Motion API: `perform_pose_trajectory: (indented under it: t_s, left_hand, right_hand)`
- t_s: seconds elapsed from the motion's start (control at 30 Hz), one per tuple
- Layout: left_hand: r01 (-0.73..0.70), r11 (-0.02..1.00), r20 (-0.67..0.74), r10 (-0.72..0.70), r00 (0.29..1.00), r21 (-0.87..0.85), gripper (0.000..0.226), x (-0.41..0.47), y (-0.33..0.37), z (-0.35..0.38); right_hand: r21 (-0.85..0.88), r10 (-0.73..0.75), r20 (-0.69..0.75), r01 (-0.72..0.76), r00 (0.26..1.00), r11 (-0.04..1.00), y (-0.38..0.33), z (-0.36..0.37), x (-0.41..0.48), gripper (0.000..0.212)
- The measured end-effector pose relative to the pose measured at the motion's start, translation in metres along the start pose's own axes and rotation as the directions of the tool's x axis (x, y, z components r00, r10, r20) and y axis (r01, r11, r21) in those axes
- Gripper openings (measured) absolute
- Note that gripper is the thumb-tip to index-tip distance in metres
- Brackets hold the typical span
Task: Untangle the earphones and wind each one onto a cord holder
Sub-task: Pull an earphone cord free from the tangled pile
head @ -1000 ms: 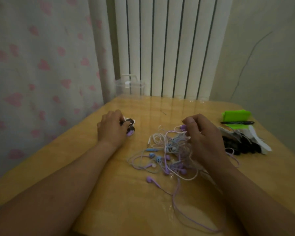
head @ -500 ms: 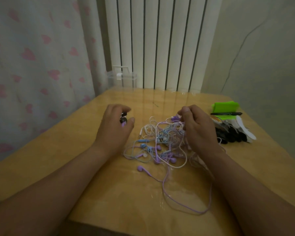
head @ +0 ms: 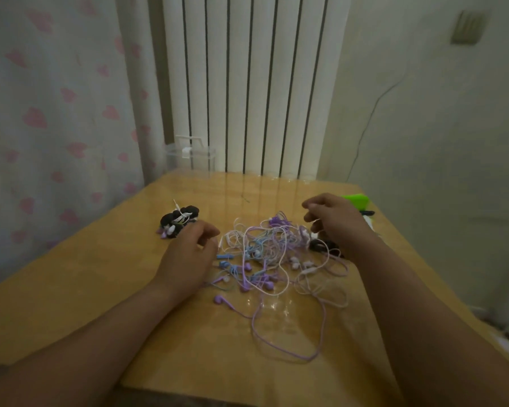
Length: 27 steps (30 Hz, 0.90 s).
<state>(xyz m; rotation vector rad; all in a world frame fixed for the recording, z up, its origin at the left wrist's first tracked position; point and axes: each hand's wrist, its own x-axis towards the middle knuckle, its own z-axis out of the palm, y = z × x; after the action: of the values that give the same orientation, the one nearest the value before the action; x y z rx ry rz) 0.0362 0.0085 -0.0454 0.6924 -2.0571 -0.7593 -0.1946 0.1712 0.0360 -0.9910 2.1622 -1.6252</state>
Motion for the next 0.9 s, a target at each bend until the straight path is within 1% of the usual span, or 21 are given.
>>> perform_pose_trajectory:
  t_s: [0.07,0.13,0.2,0.27,0.33,0.37,0.4,0.43,0.47,0.57,0.6,0.63,0.67,0.7,0.73,0.8,0.87,0.9]
  left_hand:
    - [0.016,0.998,-0.019,-0.017,1.0,-0.061,0.015,0.009,0.007,0.006]
    - [0.02,0.993,-0.039,-0.025,0.999,-0.113,0.015,0.015,0.014,0.014]
    - [0.014,0.991,-0.065,-0.022,0.998,-0.132,0.015,0.014,0.016,0.022]
    - [0.011,0.99,-0.101,-0.025,0.995,-0.141,0.014,0.01,0.014,0.025]
    - [0.013,0.987,-0.126,-0.034,0.991,-0.163,0.013,0.008,0.012,0.023]
    - [0.014,0.985,-0.125,-0.036,0.991,-0.17,0.012,0.007,0.012,0.023]
    - [0.011,0.985,-0.12,-0.033,0.992,-0.174,0.012,0.007,0.012,0.022]
    - [0.004,0.984,-0.113,-0.025,0.993,-0.176,0.012,0.007,0.013,0.022]
    - [-0.006,0.985,-0.106,-0.013,0.994,-0.174,0.012,0.007,0.014,0.022]
    - [-0.016,0.984,-0.095,-0.001,0.995,-0.177,0.012,0.005,0.017,0.021]
    - [-0.014,0.983,-0.091,-0.002,0.996,-0.182,0.013,0.003,0.018,0.021]
    - [-0.015,0.983,-0.089,-0.001,0.996,-0.183,0.014,0.002,0.02,0.018]
    - [-0.015,0.983,-0.09,-0.001,0.996,-0.182,0.014,0.0,0.021,0.017]
    - [-0.016,0.983,-0.095,-0.002,0.995,-0.185,0.014,0.0,0.024,0.014]
    - [-0.012,0.981,-0.095,-0.006,0.995,-0.194,0.013,0.0,0.027,0.014]
    - [-0.012,0.976,-0.093,-0.008,0.996,-0.218,0.011,0.003,0.04,0.009]
    - [-0.011,0.97,-0.073,-0.007,0.997,-0.244,0.013,0.008,0.058,0.005]
    - [-0.001,0.962,-0.057,-0.015,0.998,-0.272,0.014,0.011,0.067,0.003]
  right_hand:
    - [-0.172,-0.042,0.011,0.044,0.999,0.984,0.001,-0.006,-0.003,0.02]
    - [-0.258,-0.046,0.008,0.047,0.999,0.965,0.006,-0.013,-0.008,0.024]
    - [-0.387,-0.031,0.046,0.046,0.998,0.921,0.013,-0.024,-0.019,0.02]
    - [-0.541,0.01,0.19,0.096,0.982,0.836,0.019,-0.035,-0.034,0.017]
    - [-0.601,0.122,0.385,0.148,0.915,0.786,0.022,-0.043,-0.051,0.018]
    - [-0.623,0.182,0.45,0.161,0.874,0.765,0.022,-0.046,-0.058,0.021]
    - [-0.651,0.227,0.488,0.178,0.843,0.738,0.022,-0.047,-0.064,0.025]
    - [-0.682,0.245,0.498,0.201,0.832,0.703,0.022,-0.046,-0.066,0.027]
    - [-0.709,0.24,0.493,0.226,0.837,0.668,0.022,-0.044,-0.068,0.026]
    - [-0.768,0.184,0.455,0.279,0.871,0.577,0.022,-0.034,-0.064,0.014]
    - [-0.762,0.156,0.433,0.268,0.888,0.589,0.021,-0.032,-0.063,0.013]
    - [-0.727,0.109,0.394,0.237,0.912,0.645,0.019,-0.032,-0.06,0.014]
    - [-0.663,0.048,0.335,0.199,0.941,0.722,0.015,-0.033,-0.058,0.016]
    - [-0.59,-0.035,0.246,0.178,0.969,0.788,0.005,-0.035,-0.054,0.019]
    - [-0.529,-0.121,0.14,0.177,0.983,0.83,-0.007,-0.037,-0.051,0.019]
    - [-0.41,-0.275,-0.031,0.239,0.961,0.88,-0.041,-0.041,-0.046,0.016]
    - [-0.236,-0.369,-0.119,0.335,0.922,0.912,-0.077,-0.04,-0.043,0.014]
    - [-0.154,-0.391,-0.148,0.37,0.908,0.916,-0.094,-0.039,-0.043,0.014]
